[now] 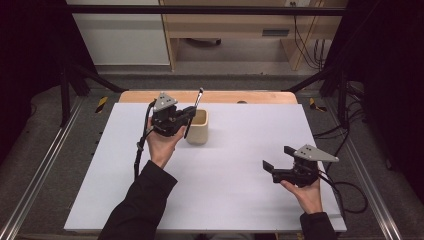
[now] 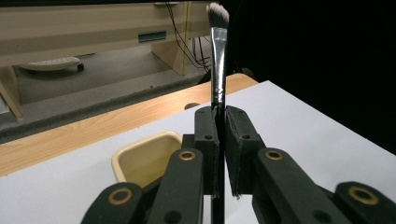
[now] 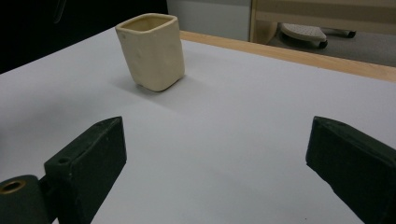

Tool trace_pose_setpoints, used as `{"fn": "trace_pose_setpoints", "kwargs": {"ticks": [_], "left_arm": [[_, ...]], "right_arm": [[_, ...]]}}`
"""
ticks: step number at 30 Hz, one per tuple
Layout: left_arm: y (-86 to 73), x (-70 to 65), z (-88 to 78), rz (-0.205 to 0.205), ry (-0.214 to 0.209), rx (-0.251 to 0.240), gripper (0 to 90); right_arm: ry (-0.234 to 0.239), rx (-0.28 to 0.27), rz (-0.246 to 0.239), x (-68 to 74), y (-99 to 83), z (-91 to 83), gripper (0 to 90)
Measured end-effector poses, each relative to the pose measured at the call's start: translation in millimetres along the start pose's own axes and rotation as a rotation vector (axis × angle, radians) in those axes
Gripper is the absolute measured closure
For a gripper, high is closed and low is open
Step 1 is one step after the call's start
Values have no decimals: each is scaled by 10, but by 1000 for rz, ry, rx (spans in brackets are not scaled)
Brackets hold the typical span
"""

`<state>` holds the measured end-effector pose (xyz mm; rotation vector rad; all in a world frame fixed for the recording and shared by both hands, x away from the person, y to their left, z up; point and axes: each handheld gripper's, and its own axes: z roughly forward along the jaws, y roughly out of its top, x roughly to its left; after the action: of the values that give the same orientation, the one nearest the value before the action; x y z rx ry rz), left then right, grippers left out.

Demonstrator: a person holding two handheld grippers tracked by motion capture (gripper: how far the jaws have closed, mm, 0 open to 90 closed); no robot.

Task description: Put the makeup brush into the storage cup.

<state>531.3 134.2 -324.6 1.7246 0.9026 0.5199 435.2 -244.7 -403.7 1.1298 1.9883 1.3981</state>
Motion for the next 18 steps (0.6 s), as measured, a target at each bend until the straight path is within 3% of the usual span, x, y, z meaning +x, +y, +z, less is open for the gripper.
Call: {"fn": "trace_pose_setpoints", "kwargs": {"ticks": [18], "left_arm": [[149,118,224,-13,22,-10,840]], "right_arm": [[5,1,-2,-1,1,-8,54]]}}
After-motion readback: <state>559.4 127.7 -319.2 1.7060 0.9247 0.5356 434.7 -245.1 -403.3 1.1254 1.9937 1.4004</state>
